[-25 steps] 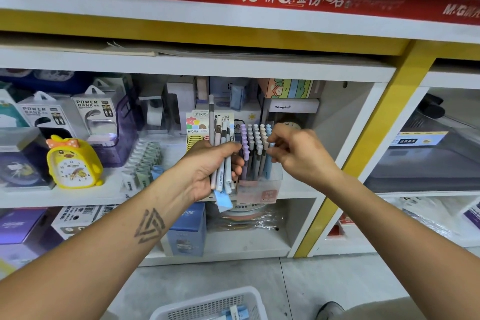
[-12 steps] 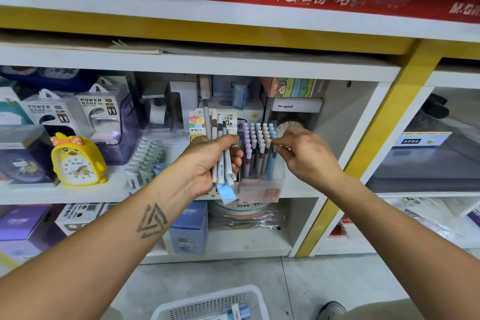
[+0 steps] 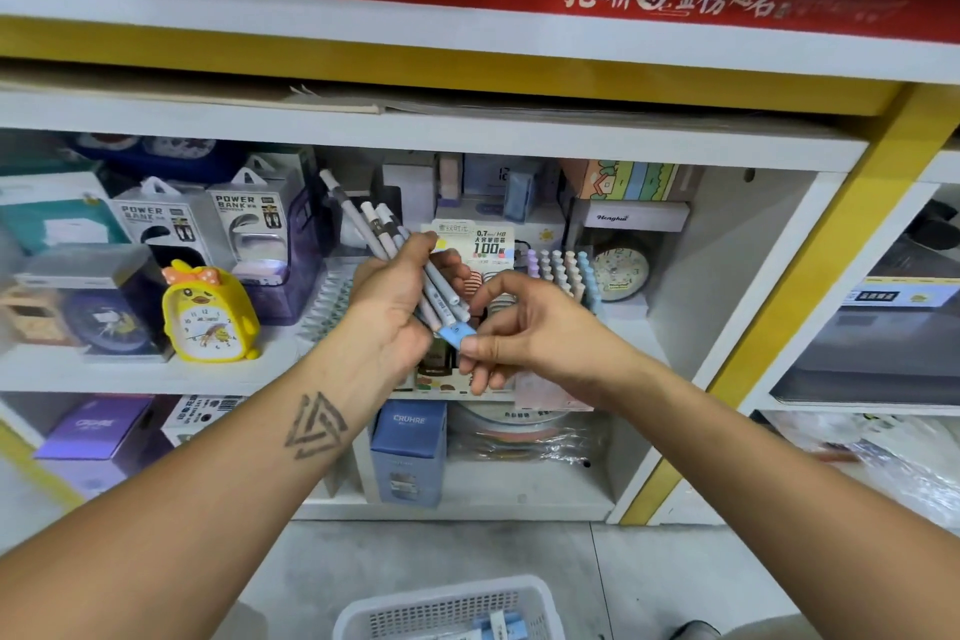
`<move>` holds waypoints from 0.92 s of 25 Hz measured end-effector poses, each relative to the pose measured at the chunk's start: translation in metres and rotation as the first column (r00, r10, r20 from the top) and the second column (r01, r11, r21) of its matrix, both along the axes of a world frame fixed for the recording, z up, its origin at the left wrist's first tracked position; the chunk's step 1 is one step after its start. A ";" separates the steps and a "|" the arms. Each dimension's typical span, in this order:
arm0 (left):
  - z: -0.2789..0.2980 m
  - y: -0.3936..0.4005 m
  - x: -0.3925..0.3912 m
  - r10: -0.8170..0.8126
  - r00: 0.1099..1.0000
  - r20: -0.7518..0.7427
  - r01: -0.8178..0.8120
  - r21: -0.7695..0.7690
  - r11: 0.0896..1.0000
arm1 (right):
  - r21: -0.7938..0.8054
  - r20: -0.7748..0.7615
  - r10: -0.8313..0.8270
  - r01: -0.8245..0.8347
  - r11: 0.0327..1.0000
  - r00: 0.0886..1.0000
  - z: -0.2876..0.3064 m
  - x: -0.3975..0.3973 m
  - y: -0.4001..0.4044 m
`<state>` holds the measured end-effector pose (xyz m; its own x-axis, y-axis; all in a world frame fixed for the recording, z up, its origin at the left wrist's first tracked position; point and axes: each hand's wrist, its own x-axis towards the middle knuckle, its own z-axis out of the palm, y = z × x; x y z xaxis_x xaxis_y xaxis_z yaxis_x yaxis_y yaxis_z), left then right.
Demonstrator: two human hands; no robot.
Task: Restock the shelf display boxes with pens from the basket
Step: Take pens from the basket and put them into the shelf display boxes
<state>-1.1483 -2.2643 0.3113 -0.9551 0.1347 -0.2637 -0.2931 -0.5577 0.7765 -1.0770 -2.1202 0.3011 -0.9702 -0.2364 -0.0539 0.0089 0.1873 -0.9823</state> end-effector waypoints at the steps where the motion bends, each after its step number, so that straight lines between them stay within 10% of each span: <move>1: 0.003 -0.007 -0.003 0.012 1.000 -0.011 -0.012 0.016 1.000 | -0.013 0.010 -0.002 0.003 1.000 1.000 0.002 -0.002 0.000; 7: 0.011 -0.060 -0.029 0.171 0.984 0.043 -0.173 0.065 0.983 | 0.003 -0.013 -0.096 0.096 0.995 0.995 0.006 -0.012 0.004; 23: -0.002 -0.129 -0.013 -0.140 0.989 0.046 0.144 -0.473 0.869 | 0.146 -0.206 -0.218 0.250 0.957 0.954 0.004 -0.074 -0.058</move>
<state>-1.1616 -2.3932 0.3090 -0.9323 0.1251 -0.3394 -0.3500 -0.0750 0.9337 -1.1509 -2.1780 0.3048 -0.9935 -0.0046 0.1136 -0.1075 0.3651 -0.9247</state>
